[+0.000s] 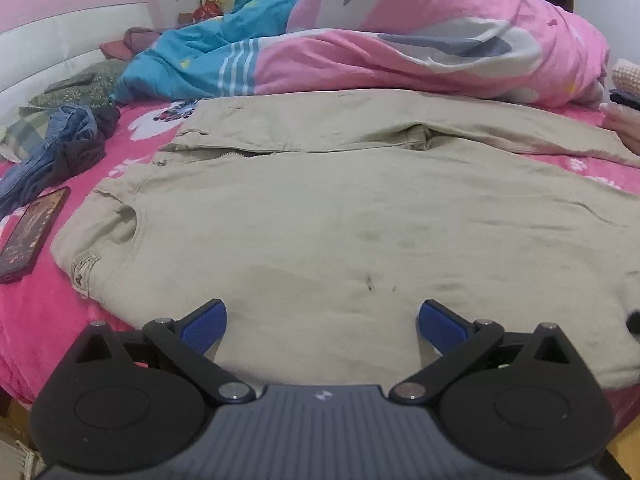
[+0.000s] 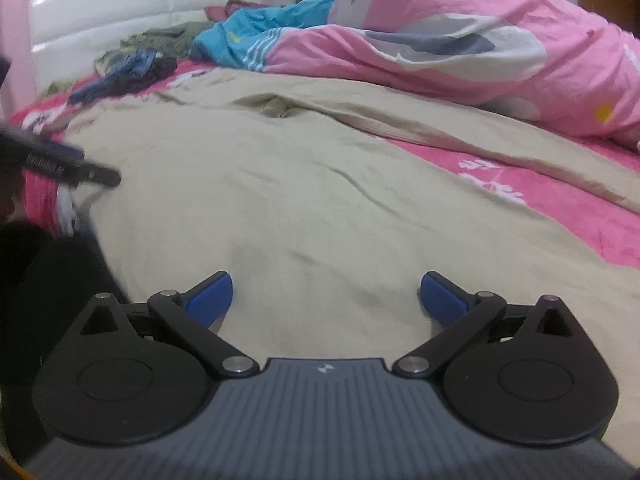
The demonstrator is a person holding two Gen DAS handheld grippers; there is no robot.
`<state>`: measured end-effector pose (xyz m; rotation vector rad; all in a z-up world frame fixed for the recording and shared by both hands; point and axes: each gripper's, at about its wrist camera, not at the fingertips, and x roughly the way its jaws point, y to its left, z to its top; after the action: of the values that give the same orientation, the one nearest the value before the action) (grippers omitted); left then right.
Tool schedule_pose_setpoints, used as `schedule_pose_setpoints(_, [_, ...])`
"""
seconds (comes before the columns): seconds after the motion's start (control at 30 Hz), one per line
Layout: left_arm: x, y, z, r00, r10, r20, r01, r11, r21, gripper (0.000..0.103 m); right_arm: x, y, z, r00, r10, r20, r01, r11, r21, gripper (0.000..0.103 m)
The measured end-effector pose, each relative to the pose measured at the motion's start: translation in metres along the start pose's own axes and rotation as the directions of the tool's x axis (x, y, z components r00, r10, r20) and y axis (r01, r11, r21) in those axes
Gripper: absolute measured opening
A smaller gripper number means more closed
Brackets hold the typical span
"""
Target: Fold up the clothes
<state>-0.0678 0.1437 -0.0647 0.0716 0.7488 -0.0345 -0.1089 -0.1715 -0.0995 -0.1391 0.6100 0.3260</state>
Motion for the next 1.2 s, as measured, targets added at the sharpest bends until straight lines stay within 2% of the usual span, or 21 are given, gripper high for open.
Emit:
schedule_pose_setpoints(0.33, [-0.001,0.0,0.001,1.0,0.005,-0.011,-0.005,1.0,-0.013,0.103,-0.044,-0.004,0.005,1.0,-0.002,-0.015,0.003,0.999,0.034,0.102])
schedule_pose_setpoints(0.43, [-0.001,0.0,0.001,1.0,0.009,-0.014,-0.009,1.0,-0.016,0.103,-0.05,-0.016,0.013,0.999,-0.042,0.029,0.039,0.996,0.079,0.102])
schedule_pose_setpoints(0.63, [-0.002,0.0,0.0,1.0,0.009,-0.013,-0.009,1.0,-0.022,0.103,-0.041,-0.043,0.018,0.992,-0.126,0.022,0.119,0.972,0.204,0.101])
schedule_pose_setpoints(0.73, [-0.001,0.0,0.0,1.0,0.009,-0.012,-0.009,1.0,-0.024,0.103,-0.029,-0.048,0.011,0.992,-0.127,-0.017,0.127,0.96,0.248,0.101])
schedule_pose_setpoints(0.9, [0.0,0.001,0.0,1.0,0.006,-0.013,-0.007,1.0,-0.025,0.103,-0.014,-0.04,-0.005,0.984,-0.16,-0.073,0.172,0.963,0.207,0.102])
schedule_pose_setpoints(1.07, [-0.004,-0.002,0.003,1.0,0.009,-0.01,-0.009,1.0,-0.009,0.103,-0.014,-0.04,-0.005,0.983,-0.164,-0.078,0.177,0.963,0.205,0.102])
schedule_pose_setpoints(1.2, [-0.016,-0.007,0.007,0.999,-0.019,0.031,0.019,1.0,0.002,0.103,-0.014,-0.041,-0.006,0.983,-0.166,-0.074,0.178,0.962,0.206,0.102])
